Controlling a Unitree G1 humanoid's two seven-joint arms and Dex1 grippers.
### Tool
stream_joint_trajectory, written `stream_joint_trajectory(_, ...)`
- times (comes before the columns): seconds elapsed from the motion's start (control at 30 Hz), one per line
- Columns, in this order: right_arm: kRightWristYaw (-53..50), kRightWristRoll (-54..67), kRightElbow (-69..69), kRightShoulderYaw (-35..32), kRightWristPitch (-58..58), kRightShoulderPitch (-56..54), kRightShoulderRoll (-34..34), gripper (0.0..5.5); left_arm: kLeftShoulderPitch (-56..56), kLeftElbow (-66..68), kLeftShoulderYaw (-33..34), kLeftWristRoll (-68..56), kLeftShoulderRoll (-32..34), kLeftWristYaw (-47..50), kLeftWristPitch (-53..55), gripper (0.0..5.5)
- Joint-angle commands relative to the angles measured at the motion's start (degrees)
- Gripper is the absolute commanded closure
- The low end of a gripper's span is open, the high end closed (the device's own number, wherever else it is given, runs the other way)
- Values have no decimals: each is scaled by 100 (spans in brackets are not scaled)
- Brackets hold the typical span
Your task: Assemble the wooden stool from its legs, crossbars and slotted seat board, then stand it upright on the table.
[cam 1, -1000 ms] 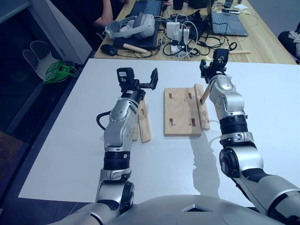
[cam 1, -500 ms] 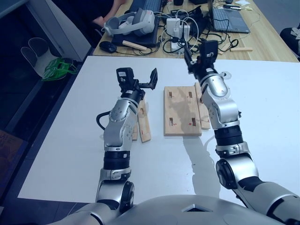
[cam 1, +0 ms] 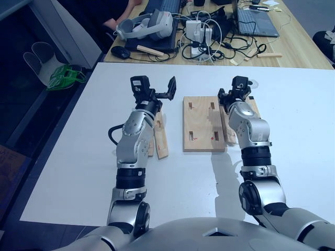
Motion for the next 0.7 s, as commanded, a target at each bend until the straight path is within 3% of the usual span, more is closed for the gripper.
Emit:
stream_joint_trajectory(0.03,-236,-70,96,-150,-22,42,-28,298,-86,23,3,4,15,-18,16,26)
stream_joint_trajectory(0.5,-306,-64,208,-203,-105,19,-43,298,-104,52,4,5,23,-12,11,26)
stream_joint_trajectory(0.7,-265,15,1053,-351,-189,-492,-95,298,-115,67,8,4,0,6,-11,26)
